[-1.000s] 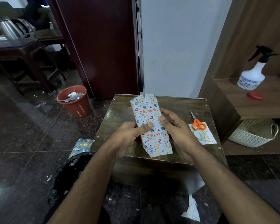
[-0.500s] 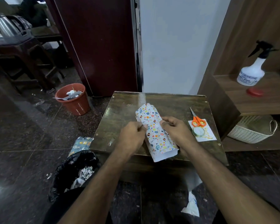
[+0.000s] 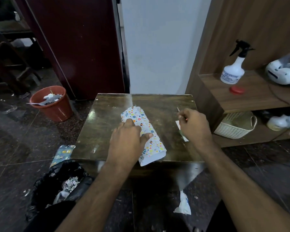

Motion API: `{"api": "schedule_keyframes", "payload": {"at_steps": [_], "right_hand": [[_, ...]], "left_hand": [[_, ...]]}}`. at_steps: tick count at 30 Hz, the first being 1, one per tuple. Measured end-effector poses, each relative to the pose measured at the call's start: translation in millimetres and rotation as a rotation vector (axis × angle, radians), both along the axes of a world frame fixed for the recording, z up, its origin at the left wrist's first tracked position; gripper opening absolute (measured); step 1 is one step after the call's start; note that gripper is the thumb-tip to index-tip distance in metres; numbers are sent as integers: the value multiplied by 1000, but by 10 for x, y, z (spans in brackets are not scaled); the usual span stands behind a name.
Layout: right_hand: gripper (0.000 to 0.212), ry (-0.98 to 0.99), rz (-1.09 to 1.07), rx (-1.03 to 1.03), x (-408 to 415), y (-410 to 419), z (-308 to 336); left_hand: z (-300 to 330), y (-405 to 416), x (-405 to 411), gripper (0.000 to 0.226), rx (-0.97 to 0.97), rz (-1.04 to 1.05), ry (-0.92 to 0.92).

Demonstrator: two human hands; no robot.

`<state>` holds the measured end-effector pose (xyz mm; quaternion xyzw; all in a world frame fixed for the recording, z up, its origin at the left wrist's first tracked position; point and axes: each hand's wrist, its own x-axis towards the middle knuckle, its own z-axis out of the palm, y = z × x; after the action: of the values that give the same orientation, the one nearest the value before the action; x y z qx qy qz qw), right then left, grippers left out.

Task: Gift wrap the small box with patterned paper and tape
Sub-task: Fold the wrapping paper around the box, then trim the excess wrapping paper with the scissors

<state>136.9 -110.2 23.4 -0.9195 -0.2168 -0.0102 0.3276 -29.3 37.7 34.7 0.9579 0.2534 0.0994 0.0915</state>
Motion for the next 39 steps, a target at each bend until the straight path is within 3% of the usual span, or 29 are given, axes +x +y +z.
{"api": "schedule_keyframes", "payload": {"at_steps": [2, 7, 12, 22, 27, 33, 39], "right_hand": [[21, 52, -21, -99, 95, -127, -11], [16, 58, -41, -261, 145, -163, -99], [21, -47, -104, -376, 192, -4, -156], [20, -31, -105, -546, 338, 153, -117], [30, 103, -133, -427, 407, 186, -109], [31, 54, -101, -353, 352, 210, -86], [21, -5, 89, 96, 144, 278, 38]], "left_hand": [[-6, -48, 21, 52, -13, -14, -13], [-4, -20, 78, 26, -100, -10, -100], [-9, 51, 181, 9, -182, 63, -201], [-85, 182, 234, 10, -222, 29, -239], [-80, 209, 241, 10, -288, 34, -264], [-71, 217, 222, 12, -284, 4, -254], [12, 192, 110, 15, -182, -74, -196]]}}
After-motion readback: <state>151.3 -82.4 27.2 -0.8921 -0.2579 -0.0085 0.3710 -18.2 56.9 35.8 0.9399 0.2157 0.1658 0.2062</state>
